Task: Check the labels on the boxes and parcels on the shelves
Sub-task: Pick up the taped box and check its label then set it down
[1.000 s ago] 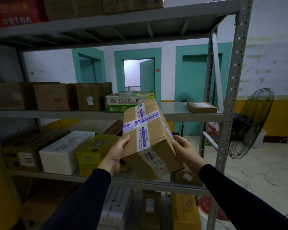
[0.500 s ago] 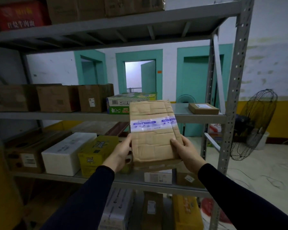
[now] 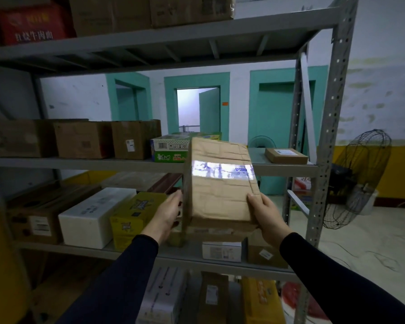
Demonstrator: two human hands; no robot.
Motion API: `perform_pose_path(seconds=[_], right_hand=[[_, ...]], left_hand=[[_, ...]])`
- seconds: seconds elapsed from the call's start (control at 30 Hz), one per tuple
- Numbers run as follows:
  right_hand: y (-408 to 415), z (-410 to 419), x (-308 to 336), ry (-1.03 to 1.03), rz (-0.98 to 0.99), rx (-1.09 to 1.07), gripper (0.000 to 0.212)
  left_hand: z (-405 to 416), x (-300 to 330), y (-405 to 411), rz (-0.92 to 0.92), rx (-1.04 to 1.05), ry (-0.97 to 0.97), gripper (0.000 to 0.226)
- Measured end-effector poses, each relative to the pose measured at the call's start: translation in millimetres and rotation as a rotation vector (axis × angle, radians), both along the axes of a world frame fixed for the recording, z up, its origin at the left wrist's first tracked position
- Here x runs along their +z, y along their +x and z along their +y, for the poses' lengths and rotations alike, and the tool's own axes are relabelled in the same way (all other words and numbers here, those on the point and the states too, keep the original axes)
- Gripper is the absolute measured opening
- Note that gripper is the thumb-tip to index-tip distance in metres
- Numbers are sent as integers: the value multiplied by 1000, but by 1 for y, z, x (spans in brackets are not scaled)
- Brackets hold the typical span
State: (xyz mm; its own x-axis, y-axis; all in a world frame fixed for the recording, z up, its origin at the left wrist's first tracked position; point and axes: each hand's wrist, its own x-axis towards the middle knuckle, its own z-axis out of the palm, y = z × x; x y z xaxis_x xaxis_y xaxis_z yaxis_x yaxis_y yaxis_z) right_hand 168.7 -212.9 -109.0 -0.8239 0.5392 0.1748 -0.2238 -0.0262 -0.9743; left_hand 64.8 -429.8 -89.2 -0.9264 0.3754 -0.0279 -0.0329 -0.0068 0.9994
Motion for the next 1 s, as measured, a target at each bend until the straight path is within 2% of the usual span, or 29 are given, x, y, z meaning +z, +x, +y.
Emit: perform_pose_path(seconds=[0.03, 0.07, 0.17, 0.23, 0.3, 0.37, 0.43, 0.5, 0.57, 0.67, 0.73, 0.83, 0.87, 0.93, 1.0], right_hand=[[1, 1, 2, -69, -15, 13, 27], [2, 2, 2, -128, -37, 37, 27], [3, 2, 3, -197, -108, 94, 30], [1, 0, 4, -47, -164, 32, 35], [0, 0, 7, 294, -226, -159, 46], [2, -2, 14, 452, -140, -272, 56], [4, -9, 23, 379, -54, -115, 62], [4, -22, 28, 258, -126, 92, 63], [1, -29, 25, 204, -149, 181, 56], [-4, -20, 16, 21, -99, 95, 34], [-2, -8, 16, -131, -105, 75, 31], [1, 0, 18, -318, -99, 93, 31], [2, -1, 19, -358, -99, 107, 31], [3, -1, 19, -387, -78, 132, 32], [3, 0, 19, -261, -49, 91, 29]], left_hand=[[-3, 0, -1, 12, -7, -5, 36], [-7, -2, -4, 7, -32, 2, 42], [-11, -2, 0, -101, -97, 95, 46], [-8, -1, -3, -135, -77, 159, 45], [-6, 1, -2, -113, -55, 154, 41], [-2, 3, -2, -84, -33, 129, 37], [2, 3, 0, -35, -12, 56, 35], [9, 4, 5, 12, -3, 6, 35], [19, 6, 9, 60, -4, -37, 37], [24, 16, 18, 81, -25, -26, 43], [17, 22, 16, 64, 27, -9, 47], [5, 14, 0, 81, 75, -110, 58], [3, 10, -2, 15, 45, -103, 62], [2, 8, 3, -143, -11, -15, 57], [4, 6, 2, -171, -19, 67, 50]])
